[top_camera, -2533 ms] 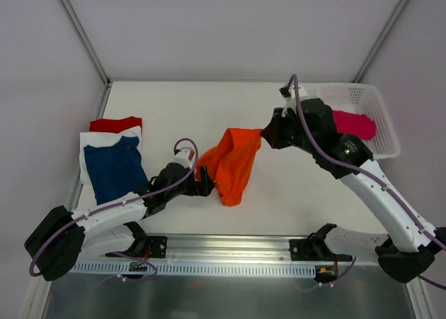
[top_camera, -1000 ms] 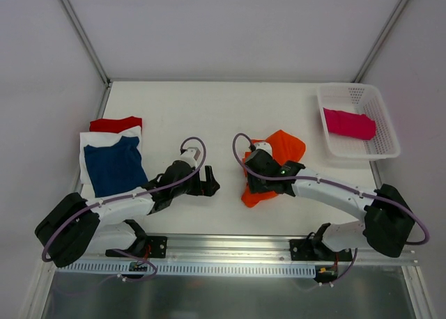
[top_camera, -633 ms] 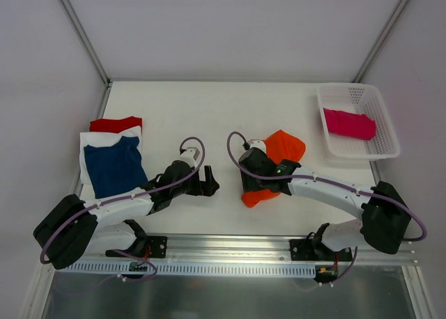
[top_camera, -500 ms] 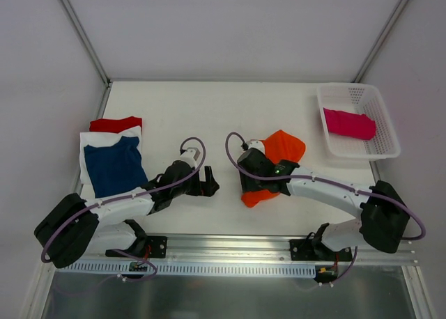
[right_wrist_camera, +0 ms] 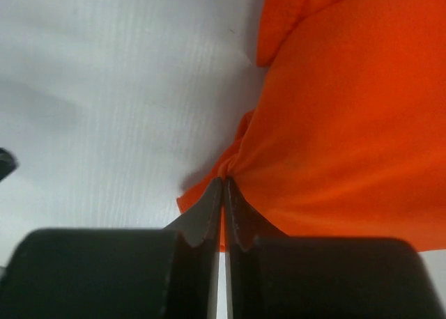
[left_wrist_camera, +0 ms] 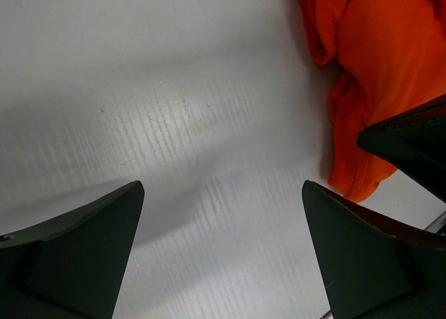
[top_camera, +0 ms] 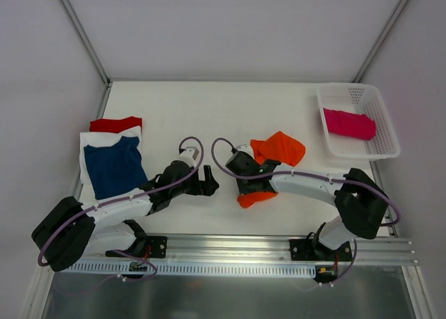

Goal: Fold and stack the t-shirts
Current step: Flatten the tshirt out

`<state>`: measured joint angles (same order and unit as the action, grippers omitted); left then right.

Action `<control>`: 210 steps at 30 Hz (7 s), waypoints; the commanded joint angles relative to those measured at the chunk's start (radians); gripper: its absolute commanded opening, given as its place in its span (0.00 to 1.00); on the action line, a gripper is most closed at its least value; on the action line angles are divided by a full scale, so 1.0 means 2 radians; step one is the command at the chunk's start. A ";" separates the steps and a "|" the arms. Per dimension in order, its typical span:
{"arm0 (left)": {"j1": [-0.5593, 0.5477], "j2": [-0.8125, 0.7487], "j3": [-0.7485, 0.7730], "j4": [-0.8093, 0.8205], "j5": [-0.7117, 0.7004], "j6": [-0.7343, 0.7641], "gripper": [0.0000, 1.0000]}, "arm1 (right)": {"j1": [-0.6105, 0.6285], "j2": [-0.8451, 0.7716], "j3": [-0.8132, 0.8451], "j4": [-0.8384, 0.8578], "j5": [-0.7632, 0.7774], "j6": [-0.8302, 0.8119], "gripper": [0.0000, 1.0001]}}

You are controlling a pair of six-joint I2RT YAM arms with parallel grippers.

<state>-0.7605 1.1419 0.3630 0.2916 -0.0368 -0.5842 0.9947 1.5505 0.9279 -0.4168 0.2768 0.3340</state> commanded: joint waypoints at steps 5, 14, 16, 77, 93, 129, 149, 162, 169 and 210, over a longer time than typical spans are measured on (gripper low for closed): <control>-0.005 -0.008 -0.001 -0.001 -0.014 0.007 0.99 | 0.022 -0.024 0.139 -0.025 -0.035 -0.059 0.00; -0.005 -0.011 -0.004 -0.002 -0.021 -0.006 0.99 | 0.023 -0.024 0.452 -0.137 -0.217 -0.145 0.02; -0.005 -0.010 -0.004 -0.002 -0.021 -0.007 0.99 | 0.023 -0.018 0.516 -0.182 -0.244 -0.155 0.02; -0.014 0.191 0.144 0.110 0.132 0.034 0.99 | -0.082 -0.363 -0.071 -0.185 0.108 0.064 0.49; -0.014 0.180 0.120 0.110 0.119 0.035 0.99 | -0.108 -0.222 -0.057 -0.003 -0.005 0.020 0.49; -0.013 0.149 0.098 0.090 0.084 0.047 0.99 | -0.113 -0.124 -0.048 0.001 -0.046 0.019 0.44; -0.013 0.102 0.099 0.040 0.036 0.064 0.99 | -0.123 -0.181 0.307 -0.218 0.062 -0.129 0.00; -0.013 0.043 0.113 0.002 0.005 0.068 0.99 | -0.129 -0.237 0.502 -0.362 0.200 -0.185 0.01; -0.013 -0.001 0.112 -0.014 0.016 0.042 0.99 | -0.129 -0.240 0.593 -0.404 0.227 -0.204 0.02; -0.014 -0.025 0.062 0.052 0.078 0.021 0.99 | -0.216 -0.129 0.436 -0.180 -0.177 -0.129 0.39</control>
<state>-0.7799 1.1316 0.5022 0.3611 0.1471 -0.5434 0.5671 1.2907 1.9732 -0.7883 -0.0834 0.0734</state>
